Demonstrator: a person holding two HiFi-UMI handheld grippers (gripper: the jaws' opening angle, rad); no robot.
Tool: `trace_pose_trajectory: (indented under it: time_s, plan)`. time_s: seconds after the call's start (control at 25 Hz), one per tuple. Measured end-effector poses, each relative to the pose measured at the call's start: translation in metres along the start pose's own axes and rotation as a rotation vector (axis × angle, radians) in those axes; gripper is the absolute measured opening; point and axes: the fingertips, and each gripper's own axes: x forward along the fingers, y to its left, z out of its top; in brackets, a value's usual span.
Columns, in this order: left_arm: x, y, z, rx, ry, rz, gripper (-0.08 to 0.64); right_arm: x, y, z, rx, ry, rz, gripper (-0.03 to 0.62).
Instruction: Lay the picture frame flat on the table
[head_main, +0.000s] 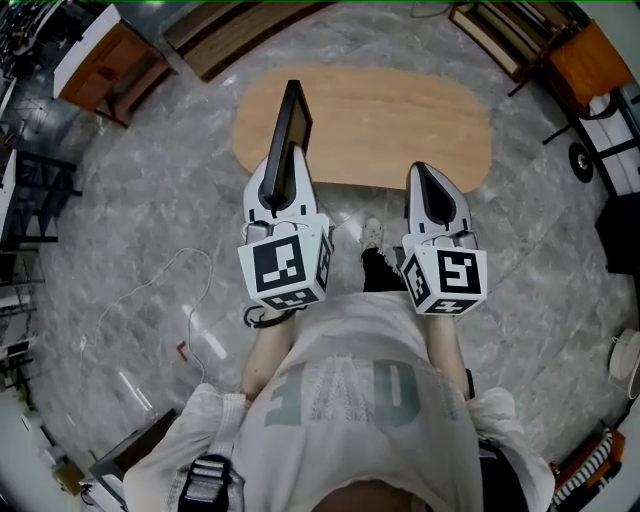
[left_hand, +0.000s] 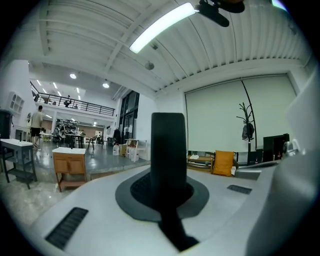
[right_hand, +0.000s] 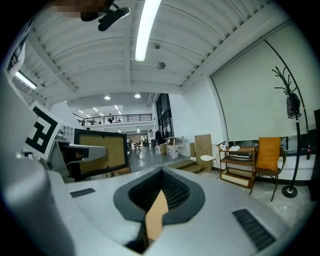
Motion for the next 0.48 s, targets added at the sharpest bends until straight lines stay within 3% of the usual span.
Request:
trace_pose_trajectory:
  time_s: [0.48]
  plan:
    - [0.113, -0.011, 0.021, -0.002, 0.015, 0.056, 0.02, 0.103, -0.065, 0.027, -0.023, 0.041, 0.049, 0.006]
